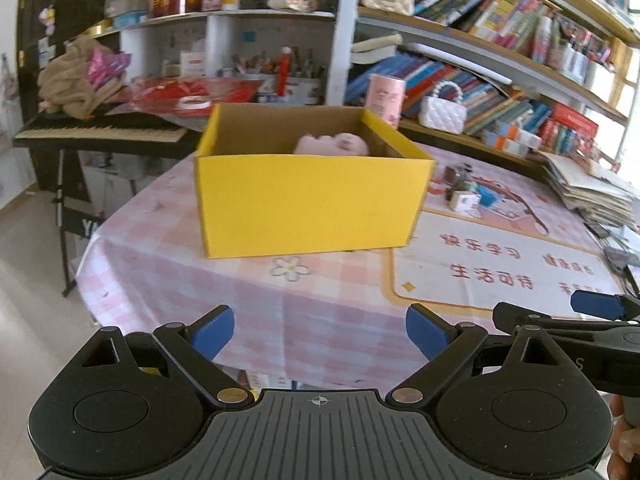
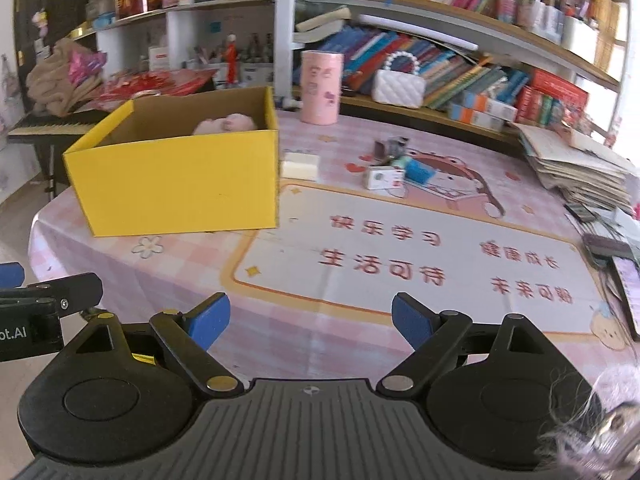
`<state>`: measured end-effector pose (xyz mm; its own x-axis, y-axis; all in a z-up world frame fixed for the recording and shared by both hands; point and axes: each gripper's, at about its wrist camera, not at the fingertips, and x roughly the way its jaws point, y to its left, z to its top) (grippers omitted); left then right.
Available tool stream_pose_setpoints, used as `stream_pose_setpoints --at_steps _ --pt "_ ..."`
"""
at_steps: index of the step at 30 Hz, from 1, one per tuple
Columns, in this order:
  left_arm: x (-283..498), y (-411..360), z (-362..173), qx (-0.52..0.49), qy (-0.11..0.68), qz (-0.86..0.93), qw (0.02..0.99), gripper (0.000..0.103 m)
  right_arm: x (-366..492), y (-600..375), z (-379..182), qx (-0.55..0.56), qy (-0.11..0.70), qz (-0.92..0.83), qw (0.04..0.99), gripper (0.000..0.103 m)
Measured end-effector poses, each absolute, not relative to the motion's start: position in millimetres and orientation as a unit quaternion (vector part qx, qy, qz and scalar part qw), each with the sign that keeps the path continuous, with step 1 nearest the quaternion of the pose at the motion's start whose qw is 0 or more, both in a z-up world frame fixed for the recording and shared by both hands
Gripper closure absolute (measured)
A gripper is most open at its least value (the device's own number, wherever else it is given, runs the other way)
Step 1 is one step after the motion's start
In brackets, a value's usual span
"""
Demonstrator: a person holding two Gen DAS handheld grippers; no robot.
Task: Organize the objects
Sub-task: 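Withdraw both open tools from the box toward the loose items on the table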
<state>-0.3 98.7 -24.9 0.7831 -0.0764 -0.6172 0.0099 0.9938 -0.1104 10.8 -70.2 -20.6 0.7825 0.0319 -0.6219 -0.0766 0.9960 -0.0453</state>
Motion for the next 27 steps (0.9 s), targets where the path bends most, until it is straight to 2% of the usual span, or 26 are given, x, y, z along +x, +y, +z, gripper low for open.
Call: stream_pose_setpoints --at_steps 16,27 --pt "21 50 -24 -0.021 0.333 -0.087 0.939 0.008 2 -122 -19 0.0 0.328 -0.042 0.944 0.013" --pt "59 8 -21 -0.003 0.336 -0.109 0.936 0.008 31 -163 -16 0.02 0.329 -0.062 0.942 0.013"
